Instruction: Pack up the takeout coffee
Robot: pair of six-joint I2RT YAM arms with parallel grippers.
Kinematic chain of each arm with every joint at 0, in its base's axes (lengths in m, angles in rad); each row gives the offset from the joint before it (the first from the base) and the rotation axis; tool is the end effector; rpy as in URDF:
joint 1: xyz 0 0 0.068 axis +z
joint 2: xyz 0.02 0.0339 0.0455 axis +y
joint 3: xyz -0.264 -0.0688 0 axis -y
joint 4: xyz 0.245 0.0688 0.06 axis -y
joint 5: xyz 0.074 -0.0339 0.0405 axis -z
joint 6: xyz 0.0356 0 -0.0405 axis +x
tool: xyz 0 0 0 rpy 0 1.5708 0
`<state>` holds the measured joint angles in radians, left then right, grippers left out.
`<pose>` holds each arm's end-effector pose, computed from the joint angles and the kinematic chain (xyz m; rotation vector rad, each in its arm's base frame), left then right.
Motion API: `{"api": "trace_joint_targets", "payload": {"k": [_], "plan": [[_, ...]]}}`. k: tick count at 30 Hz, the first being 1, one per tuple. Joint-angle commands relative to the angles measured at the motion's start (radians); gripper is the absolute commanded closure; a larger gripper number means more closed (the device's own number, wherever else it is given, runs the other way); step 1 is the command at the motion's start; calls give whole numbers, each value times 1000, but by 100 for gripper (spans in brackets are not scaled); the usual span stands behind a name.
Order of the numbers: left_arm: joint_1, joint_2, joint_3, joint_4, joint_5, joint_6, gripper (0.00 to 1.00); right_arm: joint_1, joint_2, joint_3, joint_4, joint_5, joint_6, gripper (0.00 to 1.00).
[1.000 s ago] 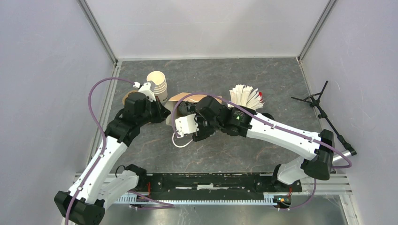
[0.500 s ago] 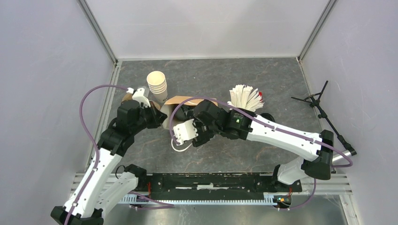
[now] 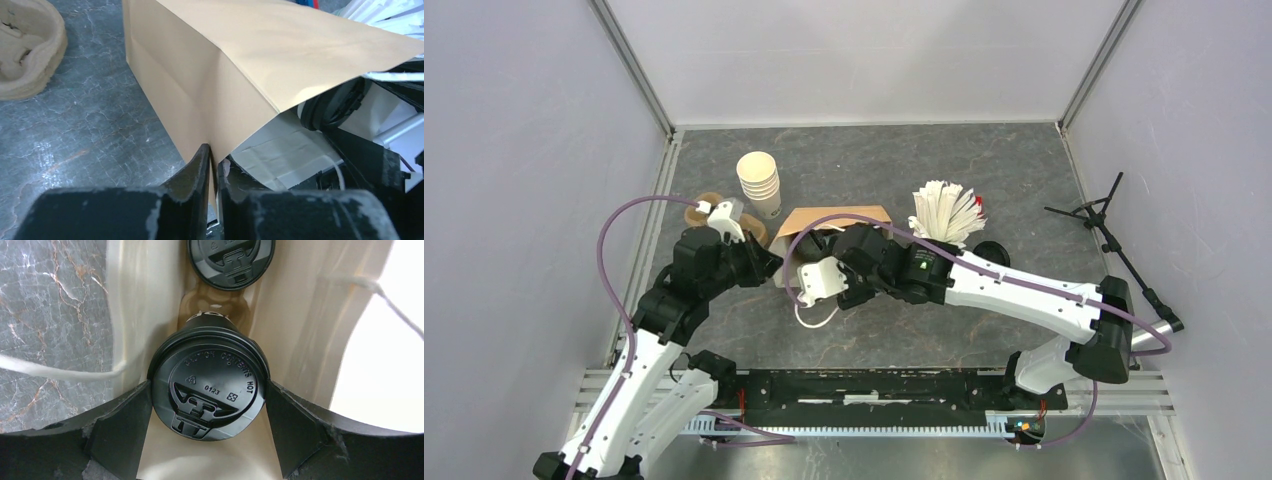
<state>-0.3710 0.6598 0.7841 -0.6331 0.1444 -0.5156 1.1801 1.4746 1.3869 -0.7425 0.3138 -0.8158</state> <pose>0.1309 -0.0564 0.3120 -0.0641 2.1473 -0.6809 0.1308 0.2887 0.3350 -1.8995 1.3971 -0.2007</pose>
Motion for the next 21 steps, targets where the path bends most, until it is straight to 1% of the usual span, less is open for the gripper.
{"api": "trace_joint_targets", "payload": {"k": [1,3,6,9,11,16,18,19,21], "plan": [[2,7,6,28,64,-40,78,-2,8,-32,60,42,1,14],[2,7,10,32,76,-44,70,-2,1,-57,94,32,-16,13],[2,13,16,25,72,-33,66,-2,5,-69,112,20,-20,14],[2,26,16,16,49,-15,58,-2,0,-81,123,6,-20,13],[2,38,17,19,39,0,58,-2,-5,-92,132,4,-26,14],[2,46,17,41,35,11,61,-4,0,-86,150,12,-39,14],[2,47,17,45,42,11,69,-9,2,-89,163,11,-42,14],[3,46,15,48,49,12,76,-13,4,-94,173,7,-42,14],[1,42,10,55,62,17,86,-22,11,-98,185,2,-48,14]]}}
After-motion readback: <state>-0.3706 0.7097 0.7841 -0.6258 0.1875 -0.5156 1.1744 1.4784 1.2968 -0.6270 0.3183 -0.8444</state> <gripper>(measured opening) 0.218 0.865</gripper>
